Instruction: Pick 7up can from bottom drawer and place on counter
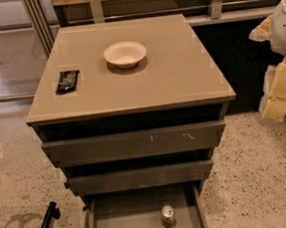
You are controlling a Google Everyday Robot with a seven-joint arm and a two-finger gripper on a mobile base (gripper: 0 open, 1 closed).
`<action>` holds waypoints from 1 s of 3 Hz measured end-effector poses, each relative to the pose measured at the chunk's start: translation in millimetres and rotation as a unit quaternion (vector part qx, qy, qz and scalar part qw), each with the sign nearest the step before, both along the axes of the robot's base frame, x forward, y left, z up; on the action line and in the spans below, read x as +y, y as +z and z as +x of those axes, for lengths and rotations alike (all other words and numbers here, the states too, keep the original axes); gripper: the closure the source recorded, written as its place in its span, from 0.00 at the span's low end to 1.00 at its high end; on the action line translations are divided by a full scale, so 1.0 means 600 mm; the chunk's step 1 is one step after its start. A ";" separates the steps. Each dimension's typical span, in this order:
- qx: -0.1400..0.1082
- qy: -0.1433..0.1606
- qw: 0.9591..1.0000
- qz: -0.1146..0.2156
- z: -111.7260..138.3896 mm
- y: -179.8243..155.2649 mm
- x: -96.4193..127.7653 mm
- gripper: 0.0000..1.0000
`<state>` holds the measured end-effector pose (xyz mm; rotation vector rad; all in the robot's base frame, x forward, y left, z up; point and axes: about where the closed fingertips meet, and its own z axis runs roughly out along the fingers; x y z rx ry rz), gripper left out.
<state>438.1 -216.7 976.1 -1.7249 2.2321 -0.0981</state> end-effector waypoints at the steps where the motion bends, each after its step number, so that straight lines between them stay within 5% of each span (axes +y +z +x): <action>1: 0.000 0.000 1.000 0.000 0.000 0.000 0.000 0.00; 3: 0.000 0.000 1.000 0.000 0.000 0.000 0.000 0.42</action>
Offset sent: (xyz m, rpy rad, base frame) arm 0.0000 0.0000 0.0000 0.0000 0.0000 0.0000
